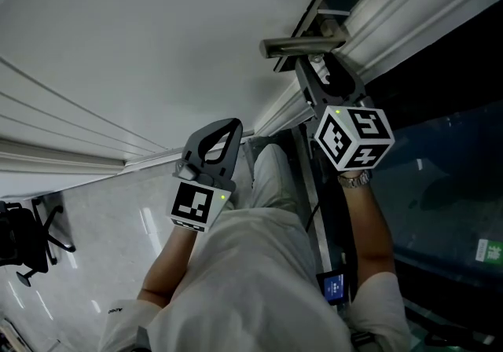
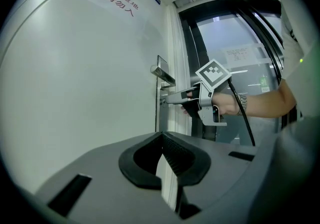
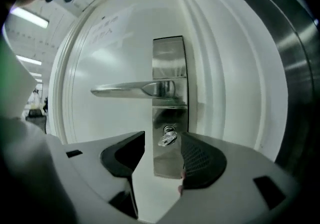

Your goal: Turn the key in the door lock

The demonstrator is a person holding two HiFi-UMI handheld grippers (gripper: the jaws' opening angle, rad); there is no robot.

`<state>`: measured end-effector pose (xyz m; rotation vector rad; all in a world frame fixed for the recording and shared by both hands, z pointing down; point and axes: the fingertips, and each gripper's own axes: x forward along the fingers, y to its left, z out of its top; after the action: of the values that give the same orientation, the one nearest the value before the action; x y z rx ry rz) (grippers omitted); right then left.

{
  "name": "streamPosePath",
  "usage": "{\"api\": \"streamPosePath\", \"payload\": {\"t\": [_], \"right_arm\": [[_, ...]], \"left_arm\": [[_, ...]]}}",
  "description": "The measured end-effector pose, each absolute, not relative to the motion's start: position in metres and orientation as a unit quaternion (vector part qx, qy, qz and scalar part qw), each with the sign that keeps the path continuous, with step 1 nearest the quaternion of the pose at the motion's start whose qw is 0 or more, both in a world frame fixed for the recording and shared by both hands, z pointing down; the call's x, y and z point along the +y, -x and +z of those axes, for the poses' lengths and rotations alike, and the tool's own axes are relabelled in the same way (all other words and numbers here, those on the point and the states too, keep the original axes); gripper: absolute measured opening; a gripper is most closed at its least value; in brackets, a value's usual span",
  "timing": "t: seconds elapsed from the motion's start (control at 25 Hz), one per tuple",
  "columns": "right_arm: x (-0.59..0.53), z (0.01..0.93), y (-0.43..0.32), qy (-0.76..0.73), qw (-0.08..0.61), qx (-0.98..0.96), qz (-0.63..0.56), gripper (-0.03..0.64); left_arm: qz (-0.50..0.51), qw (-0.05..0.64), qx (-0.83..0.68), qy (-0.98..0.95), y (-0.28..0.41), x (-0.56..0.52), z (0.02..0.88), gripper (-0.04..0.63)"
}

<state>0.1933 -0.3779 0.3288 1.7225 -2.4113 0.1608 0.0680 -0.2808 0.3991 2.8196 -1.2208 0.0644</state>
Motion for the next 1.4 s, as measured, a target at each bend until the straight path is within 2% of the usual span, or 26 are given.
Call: {"api": "streamPosePath", "payload": {"t": [0.4,0.6,0.88,1.08,1.4], "right_arm": [[-0.371,0.33,-0.186,-0.583,0.316,-0.7,-0.265,0.199],[-0.376,0.334,-0.186,-0.551,0.398,-0.635,-0.367,0.199],[-0.38,0.339,-0.184,-0.53,0.429,-0.612,-0.4,0.19],[-0.383,0.34,-0.184,-0.532,0.43,-0.605,-0.407,0.116],[-0.386,0.34,-0.183,-0.537,0.425,-0.608,-0.402,0.074]], "left_arm": [[0.022,0.035,-0.398,-0.917,-0.066,-0.279,0.4,0.006],[0.021,0.037,-0.396,-0.917,-0.067,-0.279,0.4,0.005],[0.02,0.038,-0.394,-0.918,-0.066,-0.279,0.4,0.005],[0.02,0.037,-0.394,-0.918,-0.066,-0.28,0.401,0.006],[0.02,0.039,-0.399,-0.916,-0.061,-0.28,0.4,0.006]]}}
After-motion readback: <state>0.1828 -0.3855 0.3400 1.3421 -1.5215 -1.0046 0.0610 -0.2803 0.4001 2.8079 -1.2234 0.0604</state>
